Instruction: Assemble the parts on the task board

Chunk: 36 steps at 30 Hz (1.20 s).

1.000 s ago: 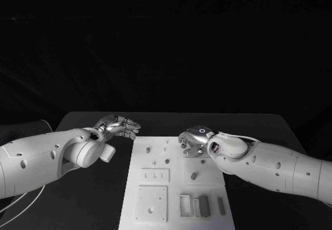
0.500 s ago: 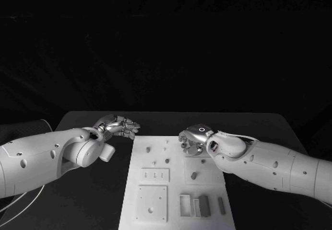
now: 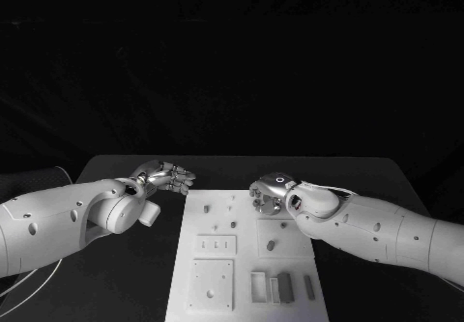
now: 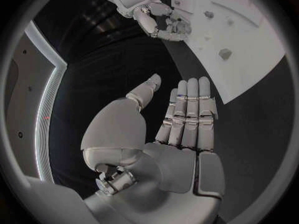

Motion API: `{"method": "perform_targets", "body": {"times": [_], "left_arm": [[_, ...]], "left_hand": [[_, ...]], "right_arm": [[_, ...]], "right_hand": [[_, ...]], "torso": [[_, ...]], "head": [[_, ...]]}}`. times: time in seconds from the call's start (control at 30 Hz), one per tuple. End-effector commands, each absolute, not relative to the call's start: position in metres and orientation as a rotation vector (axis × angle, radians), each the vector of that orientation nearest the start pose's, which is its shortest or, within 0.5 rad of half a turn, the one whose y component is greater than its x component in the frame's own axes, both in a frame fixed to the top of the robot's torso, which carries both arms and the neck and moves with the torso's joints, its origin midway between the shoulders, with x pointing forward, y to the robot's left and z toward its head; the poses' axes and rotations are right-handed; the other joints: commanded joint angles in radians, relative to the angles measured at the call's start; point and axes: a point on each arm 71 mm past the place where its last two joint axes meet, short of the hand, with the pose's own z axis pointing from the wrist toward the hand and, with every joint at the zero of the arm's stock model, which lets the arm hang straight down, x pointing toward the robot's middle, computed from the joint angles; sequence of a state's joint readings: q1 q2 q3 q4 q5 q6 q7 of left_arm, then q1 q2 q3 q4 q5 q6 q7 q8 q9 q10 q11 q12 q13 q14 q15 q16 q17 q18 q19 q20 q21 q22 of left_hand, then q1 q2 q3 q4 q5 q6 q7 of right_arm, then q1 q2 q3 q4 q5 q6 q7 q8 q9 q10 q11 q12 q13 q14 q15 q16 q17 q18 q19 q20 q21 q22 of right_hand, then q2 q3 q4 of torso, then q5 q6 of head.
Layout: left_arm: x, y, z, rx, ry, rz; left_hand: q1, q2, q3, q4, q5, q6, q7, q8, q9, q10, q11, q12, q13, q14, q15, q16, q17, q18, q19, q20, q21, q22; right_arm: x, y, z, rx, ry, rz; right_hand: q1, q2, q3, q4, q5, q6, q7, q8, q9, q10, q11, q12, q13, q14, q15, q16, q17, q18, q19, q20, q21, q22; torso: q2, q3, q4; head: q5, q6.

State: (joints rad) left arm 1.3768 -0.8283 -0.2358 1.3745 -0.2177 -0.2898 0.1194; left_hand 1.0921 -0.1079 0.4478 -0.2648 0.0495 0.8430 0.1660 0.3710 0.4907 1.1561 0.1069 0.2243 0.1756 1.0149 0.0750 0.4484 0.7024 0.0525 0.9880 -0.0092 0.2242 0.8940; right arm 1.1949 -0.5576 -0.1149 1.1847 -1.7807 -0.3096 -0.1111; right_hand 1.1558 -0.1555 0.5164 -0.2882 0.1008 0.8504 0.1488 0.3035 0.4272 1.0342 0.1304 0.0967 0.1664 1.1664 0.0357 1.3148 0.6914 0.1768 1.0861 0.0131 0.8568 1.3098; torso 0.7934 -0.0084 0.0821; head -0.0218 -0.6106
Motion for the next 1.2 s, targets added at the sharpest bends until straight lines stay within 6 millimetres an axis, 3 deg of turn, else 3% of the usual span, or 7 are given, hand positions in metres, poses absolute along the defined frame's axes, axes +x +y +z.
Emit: {"method": "perform_targets", "body": {"times": [0.03, 0.77, 1.2], "left_arm": [[0.5205, 0.2495, -0.1806, -0.938, 1.713, -1.145], [0.5207, 0.2476, -0.1787, -0.934, 1.717, -1.148], [0.521, 0.2478, -0.1772, -0.93, 1.717, -1.147]], "left_hand": [[-0.012, 0.0, 0.001, 0.005, 0.0, 0.008, 0.002, -0.006, -0.002, 0.005, 0.001, -0.007, 0.001, 0.005, 0.001, -0.006, 0.001, 0.02, 0.003, -0.006, -0.004, 0.002], [-0.016, 0.001, 0.002, 0.008, 0.0, 0.007, 0.003, -0.009, -0.002, 0.005, 0.001, -0.01, 0.003, 0.004, 0.001, -0.01, 0.006, 0.017, 0.003, -0.008, -0.006, 0.002], [-0.016, 0.001, 0.002, 0.008, 0.0, 0.007, 0.003, -0.009, -0.002, 0.005, 0.001, -0.01, 0.004, 0.004, 0.001, -0.011, 0.007, 0.017, 0.003, -0.008, -0.006, 0.002]], "right_arm": [[0.5267, -0.1438, -0.2318, -0.534, 1.638, 0.402], [0.5278, -0.1367, -0.2347, -0.554, 1.664, 0.403], [0.5273, -0.1379, -0.2382, -0.58, 1.699, 0.374]], "right_hand": [[-0.001, 0.002, 0.005, 0.0, 0.003, 0.013, 0.003, 0.007, 0.001, -0.015, 0.015, 0.0, 0.002, -0.009, -0.002, 0.008, -0.002, 0.085, -0.009, 0.002, -0.002, 0.01], [0.024, 0.039, 0.033, 0.0, 0.005, 0.036, 0.004, 0.012, -0.003, 0.01, 0.006, 0.013, 0.017, -0.013, -0.01, 0.025, -0.013, 0.085, -0.01, 0.002, 0.005, 0.015], [0.03, 0.055, 0.075, 0.0, 0.005, 0.071, 0.006, 0.022, -0.004, 0.075, -0.005, 0.045, 0.047, -0.009, -0.021, 0.037, -0.026, 0.085, -0.005, 0.0, 0.016, 0.016]], "torso": [[0.002, 0.0007, 0.0007], [0.004, 0.0012, -0.0014], [0.005, 0.0003, -0.0014]], "head": [[0.0, -0.002], [0.003, -0.005], [0.003, -0.012]]}}
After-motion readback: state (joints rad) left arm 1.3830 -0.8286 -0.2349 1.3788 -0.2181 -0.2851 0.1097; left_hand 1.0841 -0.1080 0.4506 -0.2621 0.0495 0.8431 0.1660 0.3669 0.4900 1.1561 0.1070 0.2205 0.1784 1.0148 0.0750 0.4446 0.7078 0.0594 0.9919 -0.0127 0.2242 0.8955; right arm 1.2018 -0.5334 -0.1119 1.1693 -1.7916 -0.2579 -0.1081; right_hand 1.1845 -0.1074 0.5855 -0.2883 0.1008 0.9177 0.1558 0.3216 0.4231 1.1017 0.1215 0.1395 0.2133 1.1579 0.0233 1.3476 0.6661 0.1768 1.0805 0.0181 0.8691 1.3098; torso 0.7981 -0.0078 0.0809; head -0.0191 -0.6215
